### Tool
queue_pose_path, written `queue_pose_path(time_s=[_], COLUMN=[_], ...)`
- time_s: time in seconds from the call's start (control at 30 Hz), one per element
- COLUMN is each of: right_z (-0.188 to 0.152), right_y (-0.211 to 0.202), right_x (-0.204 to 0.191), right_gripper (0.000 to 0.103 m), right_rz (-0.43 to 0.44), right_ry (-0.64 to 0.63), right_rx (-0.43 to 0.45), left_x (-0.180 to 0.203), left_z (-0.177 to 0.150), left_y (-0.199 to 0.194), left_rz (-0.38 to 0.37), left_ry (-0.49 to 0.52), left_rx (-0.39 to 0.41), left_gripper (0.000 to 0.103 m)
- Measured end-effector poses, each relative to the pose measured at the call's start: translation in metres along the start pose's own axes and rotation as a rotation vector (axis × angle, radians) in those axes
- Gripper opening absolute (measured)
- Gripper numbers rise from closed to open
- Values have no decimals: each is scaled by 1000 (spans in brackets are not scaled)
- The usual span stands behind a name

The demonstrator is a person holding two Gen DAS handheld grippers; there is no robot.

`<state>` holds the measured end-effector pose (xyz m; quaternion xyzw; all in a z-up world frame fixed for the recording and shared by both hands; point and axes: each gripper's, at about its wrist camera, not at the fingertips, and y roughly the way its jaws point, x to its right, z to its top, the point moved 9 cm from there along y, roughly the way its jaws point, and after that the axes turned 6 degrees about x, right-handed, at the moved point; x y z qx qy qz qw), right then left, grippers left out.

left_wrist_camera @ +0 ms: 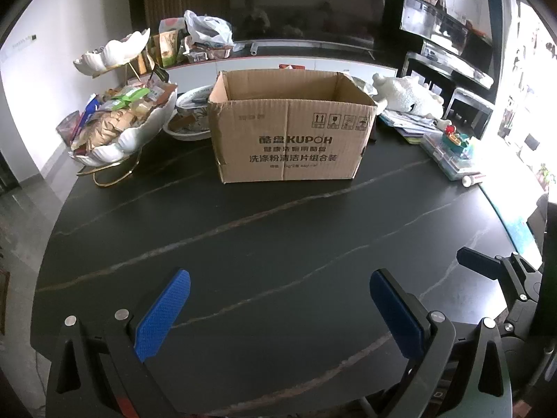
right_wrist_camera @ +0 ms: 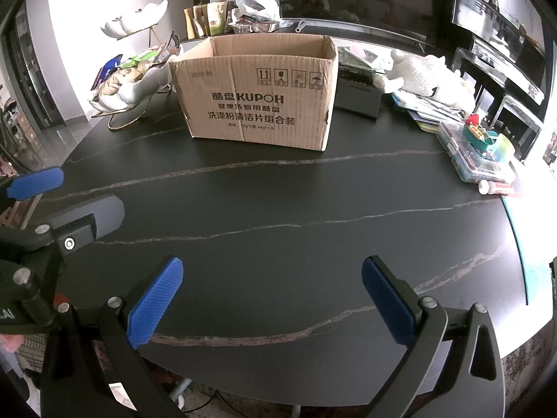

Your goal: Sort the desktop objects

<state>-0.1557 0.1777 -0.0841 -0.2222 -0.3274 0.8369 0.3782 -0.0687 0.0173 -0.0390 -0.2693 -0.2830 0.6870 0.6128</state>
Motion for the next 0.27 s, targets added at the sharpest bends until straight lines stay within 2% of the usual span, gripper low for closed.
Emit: queue_pose_path(time_s=[0.27], right_z=[0], right_y=[-1], right_x=[-1], right_gripper=[102], right_rz=[1], right_ry=[-3], right_rx=[1], left_x=[0], left_z=[-2], left_y=[2], left_rz=[11], left_ry=[12], left_rx=[-8], left_gripper=[102])
